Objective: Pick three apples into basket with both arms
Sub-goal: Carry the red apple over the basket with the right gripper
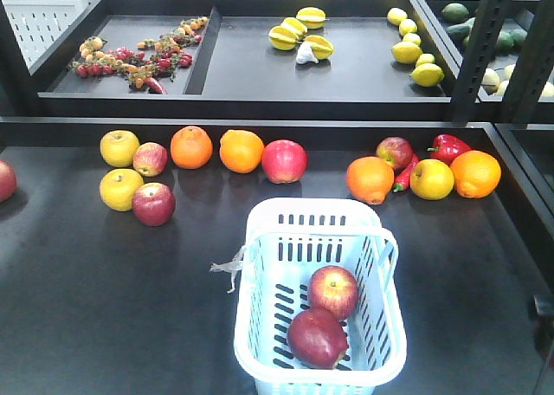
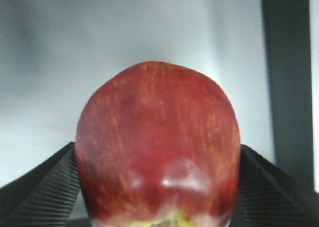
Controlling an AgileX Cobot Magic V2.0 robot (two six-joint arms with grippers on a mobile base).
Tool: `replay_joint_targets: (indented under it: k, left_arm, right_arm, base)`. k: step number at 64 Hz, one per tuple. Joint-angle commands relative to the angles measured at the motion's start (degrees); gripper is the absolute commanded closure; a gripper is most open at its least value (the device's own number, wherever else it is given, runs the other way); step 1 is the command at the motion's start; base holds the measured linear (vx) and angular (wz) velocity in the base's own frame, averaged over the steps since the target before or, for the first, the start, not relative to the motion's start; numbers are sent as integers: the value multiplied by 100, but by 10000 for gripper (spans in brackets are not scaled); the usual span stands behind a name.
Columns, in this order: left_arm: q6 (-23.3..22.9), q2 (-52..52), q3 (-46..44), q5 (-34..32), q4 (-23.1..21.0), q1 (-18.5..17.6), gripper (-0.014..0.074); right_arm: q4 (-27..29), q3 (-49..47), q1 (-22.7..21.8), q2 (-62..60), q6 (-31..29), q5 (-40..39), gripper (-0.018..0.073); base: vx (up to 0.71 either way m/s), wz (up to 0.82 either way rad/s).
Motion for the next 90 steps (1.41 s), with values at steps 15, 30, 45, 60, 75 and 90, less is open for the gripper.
replay_joint_targets:
  k: [15,30,45,60,75,90]
  left_arm:
    - [-31,47,-129,-312,112,14,27]
    - [-31,47,-129,-312,112,14,27]
    - [-31,47,-129,-312,112,14,27]
    - [-31,47,-129,-312,112,14,27]
    - [-31,47,-129,-312,112,14,27]
    - [-31,47,-129,-312,112,14,27]
  right_arm:
    - [532,-91,1710,-1844,-342,473,246]
    - [1516,-91,3063,-2461,-309,161,246]
    - [1818,-91,4312,-2045,-327,-1019,246]
    - [1813,-91,5028,-1069,-327,-2139,228]
    - [1808,-91,5056,-387,-294,-2473,84]
    - [1808,-91,5056,-364,-288,-2641,-95]
  base:
    - [0,0]
    - [0,0]
    - [0,0]
    - [0,0]
    - [0,0]
    - [0,0]
